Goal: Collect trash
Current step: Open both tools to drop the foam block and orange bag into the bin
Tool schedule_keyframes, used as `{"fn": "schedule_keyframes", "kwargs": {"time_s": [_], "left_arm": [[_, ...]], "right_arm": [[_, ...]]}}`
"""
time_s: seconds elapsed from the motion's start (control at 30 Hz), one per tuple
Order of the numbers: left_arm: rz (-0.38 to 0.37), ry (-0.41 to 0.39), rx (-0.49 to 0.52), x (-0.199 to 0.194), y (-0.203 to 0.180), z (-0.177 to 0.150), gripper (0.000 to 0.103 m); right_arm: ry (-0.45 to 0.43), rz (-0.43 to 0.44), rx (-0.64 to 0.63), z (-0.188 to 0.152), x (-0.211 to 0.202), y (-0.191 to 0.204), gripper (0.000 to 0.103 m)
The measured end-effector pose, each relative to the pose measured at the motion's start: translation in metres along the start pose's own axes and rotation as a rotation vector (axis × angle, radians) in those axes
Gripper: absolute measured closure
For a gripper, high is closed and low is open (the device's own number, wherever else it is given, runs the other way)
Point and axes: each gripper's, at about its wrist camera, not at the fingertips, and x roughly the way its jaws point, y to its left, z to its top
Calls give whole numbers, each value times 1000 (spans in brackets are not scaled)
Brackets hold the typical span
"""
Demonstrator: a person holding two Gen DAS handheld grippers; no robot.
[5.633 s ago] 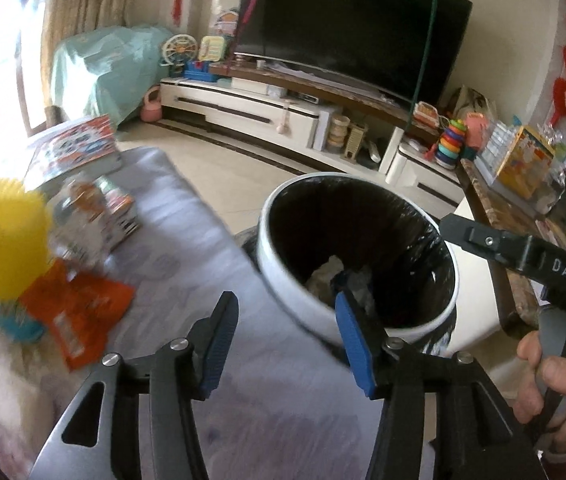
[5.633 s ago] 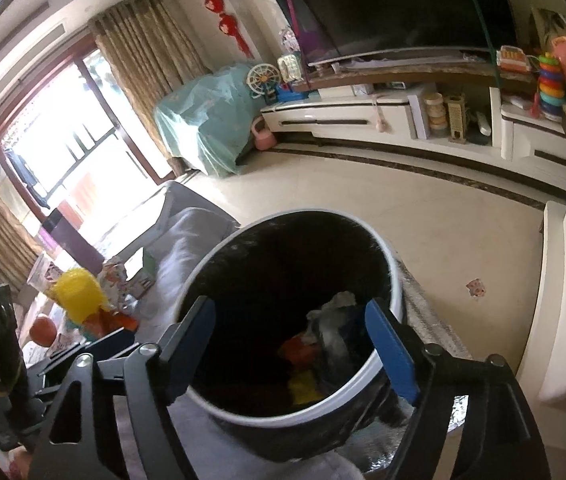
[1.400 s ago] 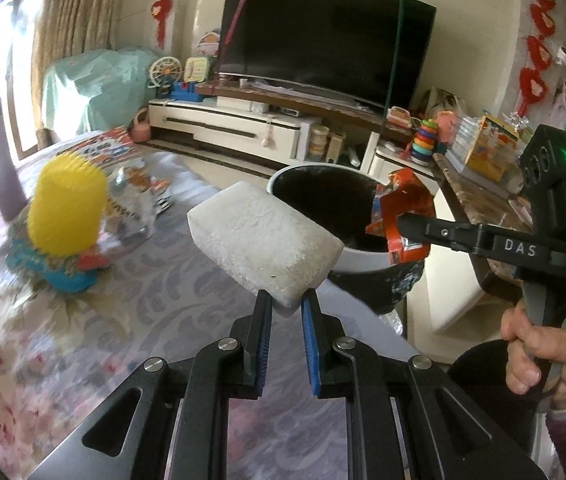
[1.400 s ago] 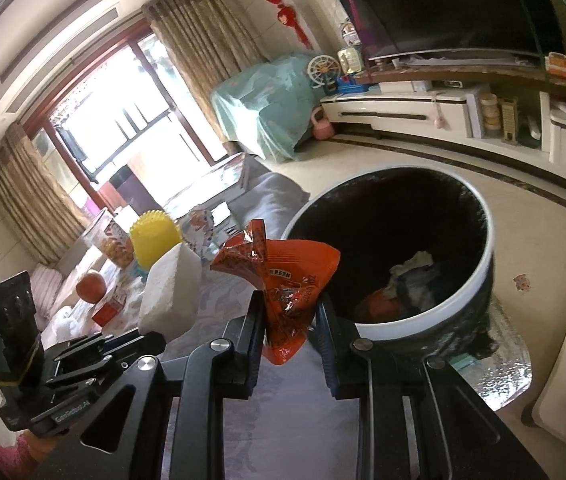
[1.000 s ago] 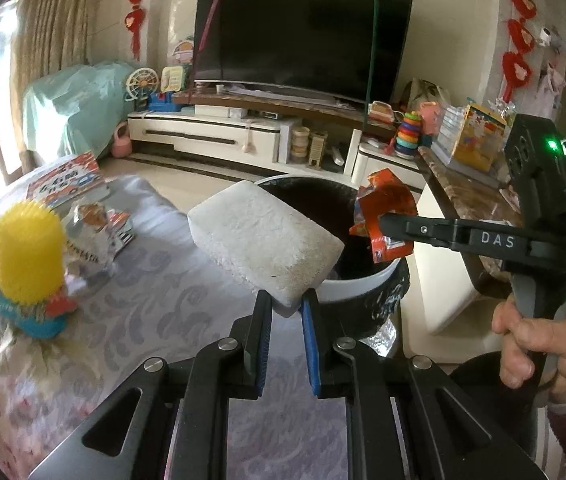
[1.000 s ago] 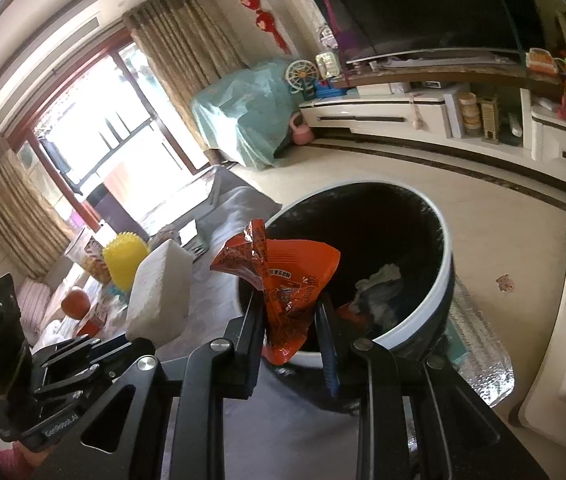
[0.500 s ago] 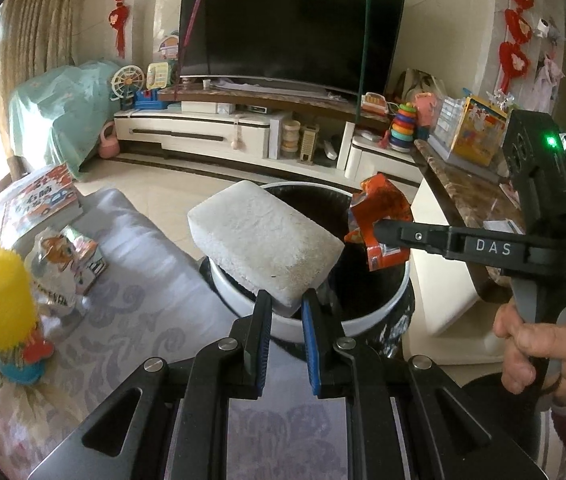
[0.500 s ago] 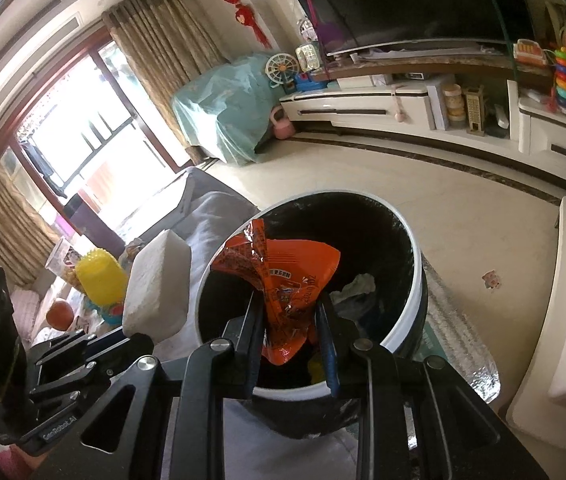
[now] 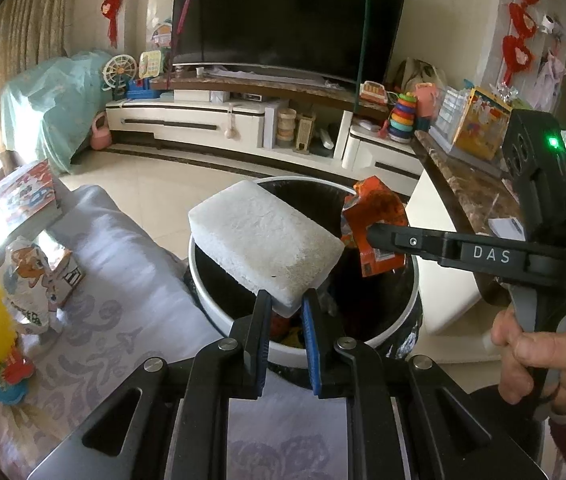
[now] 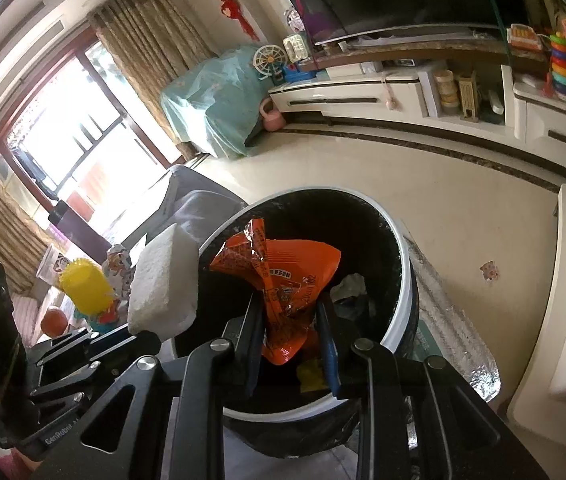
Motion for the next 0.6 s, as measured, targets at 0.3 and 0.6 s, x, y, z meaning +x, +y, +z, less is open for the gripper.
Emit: {"fn": "schedule_keyframes", "kwargs": {"time_s": [0.3, 0.6], "left_arm": [[10, 33, -29, 8, -3, 5, 83], [33, -17, -72, -14, 4, -10, 53]], "right_arm": [[15, -12, -5, 3, 4, 4, 66], [-15, -22, 7, 2, -6, 4, 34]]}}
